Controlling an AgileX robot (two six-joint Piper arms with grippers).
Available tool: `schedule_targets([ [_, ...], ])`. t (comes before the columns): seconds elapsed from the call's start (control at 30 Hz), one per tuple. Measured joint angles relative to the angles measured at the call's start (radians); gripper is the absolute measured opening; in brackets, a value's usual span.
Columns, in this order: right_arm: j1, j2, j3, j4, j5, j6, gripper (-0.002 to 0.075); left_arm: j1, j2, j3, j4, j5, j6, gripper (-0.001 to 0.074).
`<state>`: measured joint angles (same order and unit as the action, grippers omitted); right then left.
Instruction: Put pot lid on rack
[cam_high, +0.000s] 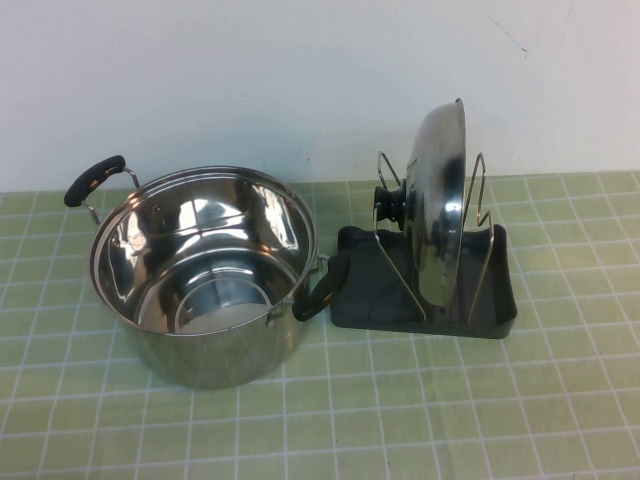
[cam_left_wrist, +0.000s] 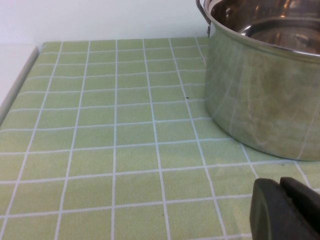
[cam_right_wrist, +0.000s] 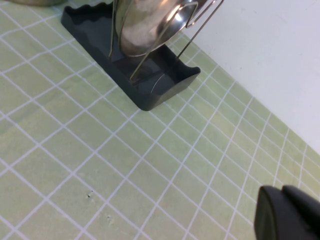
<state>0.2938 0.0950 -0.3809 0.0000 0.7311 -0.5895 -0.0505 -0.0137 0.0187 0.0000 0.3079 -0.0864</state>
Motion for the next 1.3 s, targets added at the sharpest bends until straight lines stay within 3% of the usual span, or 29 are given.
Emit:
schedule_targets([
  [0.4, -0.005, -0.001, 0.028, -0.010, -0.045, -0.006, -0.0001, 0.000, 0.000, 0.000, 0.000, 0.002, 0.000, -0.0002],
  [0.6, -0.163, -0.064, 0.142, -0.016, -0.255, 0.014, -0.0001, 0.000, 0.000, 0.000, -0.007, 0.002, 0.000, -0.0002],
  [0.87, -0.339, -0.109, 0.332, -0.018, -0.546, 0.203, -0.0001, 0.000, 0.000, 0.000, -0.008, 0.002, 0.000, -0.0002],
  [1.3, -0.366, -0.109, 0.408, -0.019, -0.402, 0.377, -0.0001, 0.000, 0.000, 0.000, -0.008, 0.002, -0.003, -0.0002],
])
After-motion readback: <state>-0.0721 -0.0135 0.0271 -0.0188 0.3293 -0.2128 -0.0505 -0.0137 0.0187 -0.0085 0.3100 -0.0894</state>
